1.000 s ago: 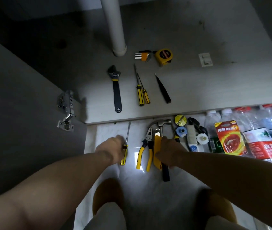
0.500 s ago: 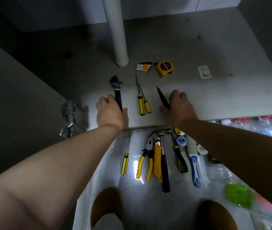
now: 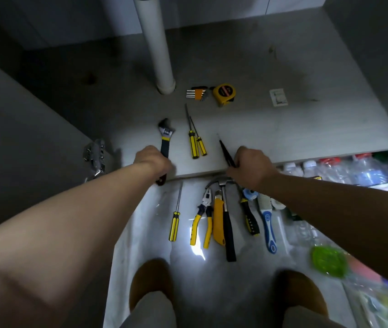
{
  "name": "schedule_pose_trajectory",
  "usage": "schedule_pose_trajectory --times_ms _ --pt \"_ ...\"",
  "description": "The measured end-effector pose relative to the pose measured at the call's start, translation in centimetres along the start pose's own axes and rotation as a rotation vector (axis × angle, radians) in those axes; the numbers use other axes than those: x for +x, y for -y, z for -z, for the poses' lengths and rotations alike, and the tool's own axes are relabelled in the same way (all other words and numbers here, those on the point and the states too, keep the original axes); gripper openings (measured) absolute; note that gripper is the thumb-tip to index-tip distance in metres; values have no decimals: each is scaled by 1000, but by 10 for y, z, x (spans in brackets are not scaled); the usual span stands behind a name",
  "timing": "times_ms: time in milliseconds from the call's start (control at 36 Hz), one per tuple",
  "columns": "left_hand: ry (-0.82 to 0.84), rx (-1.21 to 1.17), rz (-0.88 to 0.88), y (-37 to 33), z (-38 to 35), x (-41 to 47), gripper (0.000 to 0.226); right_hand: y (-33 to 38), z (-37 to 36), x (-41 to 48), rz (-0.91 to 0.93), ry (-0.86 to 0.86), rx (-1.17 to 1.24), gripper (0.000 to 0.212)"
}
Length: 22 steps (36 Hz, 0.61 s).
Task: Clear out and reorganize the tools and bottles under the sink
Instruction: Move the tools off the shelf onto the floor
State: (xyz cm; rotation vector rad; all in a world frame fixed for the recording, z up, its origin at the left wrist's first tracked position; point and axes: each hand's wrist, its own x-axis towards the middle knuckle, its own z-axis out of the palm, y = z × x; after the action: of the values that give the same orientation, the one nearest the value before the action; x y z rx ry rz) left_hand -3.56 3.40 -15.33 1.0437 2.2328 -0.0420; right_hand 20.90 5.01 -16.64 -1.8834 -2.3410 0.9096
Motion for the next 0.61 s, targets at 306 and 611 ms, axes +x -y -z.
schedule_pose_trajectory --times_ms 306,611 --pt "68 -71 -139 40 -11 -44 7 -21 5 -65 21 345 153 25" --pt "320 -377 -114 114 -97 -119 15 -59 -54 -131 -188 526 309 16"
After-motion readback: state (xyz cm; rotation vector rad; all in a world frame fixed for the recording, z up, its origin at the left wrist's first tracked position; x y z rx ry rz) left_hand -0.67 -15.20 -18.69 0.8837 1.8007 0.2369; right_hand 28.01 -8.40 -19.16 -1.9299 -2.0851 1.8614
